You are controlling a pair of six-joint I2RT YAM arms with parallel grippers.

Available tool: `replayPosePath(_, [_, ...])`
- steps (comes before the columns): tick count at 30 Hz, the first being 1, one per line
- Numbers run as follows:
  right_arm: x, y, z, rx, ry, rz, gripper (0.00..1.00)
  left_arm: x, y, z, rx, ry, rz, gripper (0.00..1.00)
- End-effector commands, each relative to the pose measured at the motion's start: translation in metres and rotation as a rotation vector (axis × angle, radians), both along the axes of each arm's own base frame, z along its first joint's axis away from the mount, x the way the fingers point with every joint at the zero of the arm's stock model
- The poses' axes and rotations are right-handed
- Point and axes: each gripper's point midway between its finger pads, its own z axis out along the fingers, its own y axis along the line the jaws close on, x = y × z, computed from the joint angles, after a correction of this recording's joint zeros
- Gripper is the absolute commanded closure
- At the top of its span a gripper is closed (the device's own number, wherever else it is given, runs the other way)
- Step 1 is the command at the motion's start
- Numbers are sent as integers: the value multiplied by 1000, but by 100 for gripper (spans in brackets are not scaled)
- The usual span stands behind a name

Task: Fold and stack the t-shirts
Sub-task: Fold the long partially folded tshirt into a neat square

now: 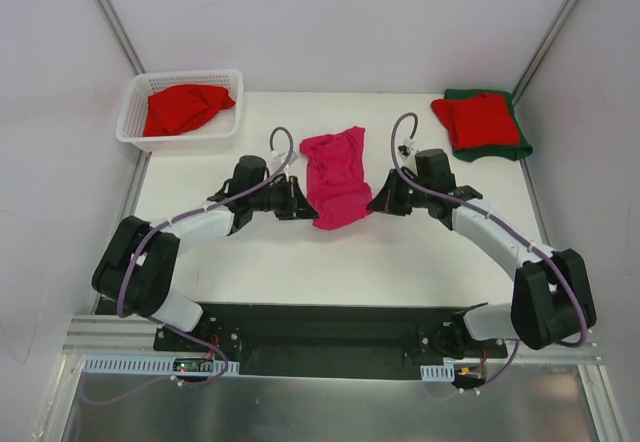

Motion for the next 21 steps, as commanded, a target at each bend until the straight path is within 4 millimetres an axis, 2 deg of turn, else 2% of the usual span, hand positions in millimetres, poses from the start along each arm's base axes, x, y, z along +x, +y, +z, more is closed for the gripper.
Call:
replayPosePath(1, [-34, -4, 0, -27, 27, 3, 99, -23, -6, 4, -9, -15, -13, 100])
replayPosePath(4, [-51, -8, -4, -56, 43, 7, 99, -41, -8, 0, -1, -7, -21, 100])
replayPosePath(5, [-58, -8, 2, -54, 26, 13, 99, -45, -8, 0, -2, -8, -23, 100])
replayPosePath(7, [-70, -13, -1, -77, 40, 11, 99, -57, -6, 0, -3, -2, -16, 100])
replayPosePath(8, [-75, -14, 3, -73, 28, 12, 99, -64, -8, 0, -3, 2, -24, 100])
replayPosePath(9, [-79, -16, 5, -75, 26, 13, 99, -74, -5, -7, 4, 27, -22, 100])
replayPosePath(10, [-86, -19, 3, -85, 40, 9, 99, -77, -4, 0, -5, 7, -12, 100])
replayPosePath(12, [-96, -24, 8, -87, 38, 2, 99, -94, -1, -7, 10, 35, -14, 100])
replayPosePath(13, [-99, -26, 9, -91, 35, -2, 99, -97, 0, 0, 1, 13, -3, 100])
replayPosePath(15, [-108, -31, 13, -93, 34, -7, 99, -108, 4, -3, 11, 24, -1, 100])
replayPosePath(16, [-111, -33, 14, -97, 32, -8, 99, -113, 7, 2, 4, 15, 2, 100])
replayPosePath(18, [-117, -37, 18, -100, 30, -10, 99, -117, 11, 3, 6, 16, 17, 100])
replayPosePath(21, [-117, -40, 28, -110, 12, -17, 99, -116, 16, 18, 0, -24, 45, 100])
